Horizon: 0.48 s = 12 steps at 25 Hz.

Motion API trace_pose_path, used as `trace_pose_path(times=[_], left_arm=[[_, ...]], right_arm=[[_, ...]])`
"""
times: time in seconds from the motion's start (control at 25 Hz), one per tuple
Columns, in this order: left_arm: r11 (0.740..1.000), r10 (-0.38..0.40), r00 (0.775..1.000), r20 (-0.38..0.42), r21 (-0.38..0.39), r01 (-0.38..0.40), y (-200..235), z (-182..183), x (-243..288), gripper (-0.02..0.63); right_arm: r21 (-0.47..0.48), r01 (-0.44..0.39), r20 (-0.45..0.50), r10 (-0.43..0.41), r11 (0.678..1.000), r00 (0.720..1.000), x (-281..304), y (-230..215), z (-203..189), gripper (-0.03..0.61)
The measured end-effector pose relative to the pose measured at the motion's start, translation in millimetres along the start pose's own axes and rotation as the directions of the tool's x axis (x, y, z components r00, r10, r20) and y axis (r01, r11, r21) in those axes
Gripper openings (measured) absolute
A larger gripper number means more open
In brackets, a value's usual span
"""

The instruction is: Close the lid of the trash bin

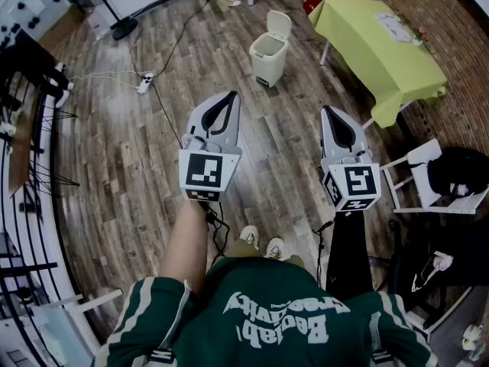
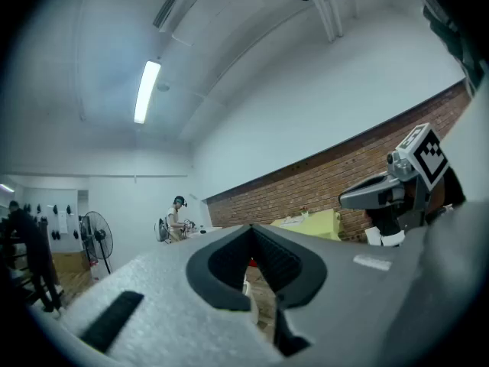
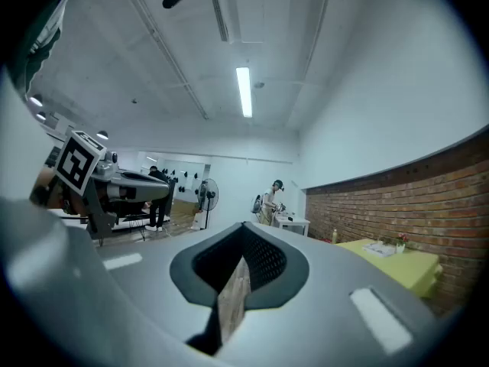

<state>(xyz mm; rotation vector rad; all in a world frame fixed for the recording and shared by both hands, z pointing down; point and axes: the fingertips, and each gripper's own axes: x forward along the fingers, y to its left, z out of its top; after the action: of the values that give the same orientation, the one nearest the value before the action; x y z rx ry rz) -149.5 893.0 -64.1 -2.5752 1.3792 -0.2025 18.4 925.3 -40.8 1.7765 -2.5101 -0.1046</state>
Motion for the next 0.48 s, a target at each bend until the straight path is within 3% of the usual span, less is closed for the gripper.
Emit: trace_pose_path(times=[0.28,0.48], left_arm=[[1.000,-0.017,0.999,0.038,0.018,0.016,16.6,2.6,-12.0,0.003],[1.000,-0.030,0.998,0.062,0.005,0.030,35.0,0.1,-19.4,0.003]], right_arm=[[0.002,0.002,-0.032,-0.002,1.000,0.999,4.5,29.6,-7.3,0.011],[0.069,0.049,0.012,-0.050,0.996,0.999,12.2,45.3,2.8,0.014]])
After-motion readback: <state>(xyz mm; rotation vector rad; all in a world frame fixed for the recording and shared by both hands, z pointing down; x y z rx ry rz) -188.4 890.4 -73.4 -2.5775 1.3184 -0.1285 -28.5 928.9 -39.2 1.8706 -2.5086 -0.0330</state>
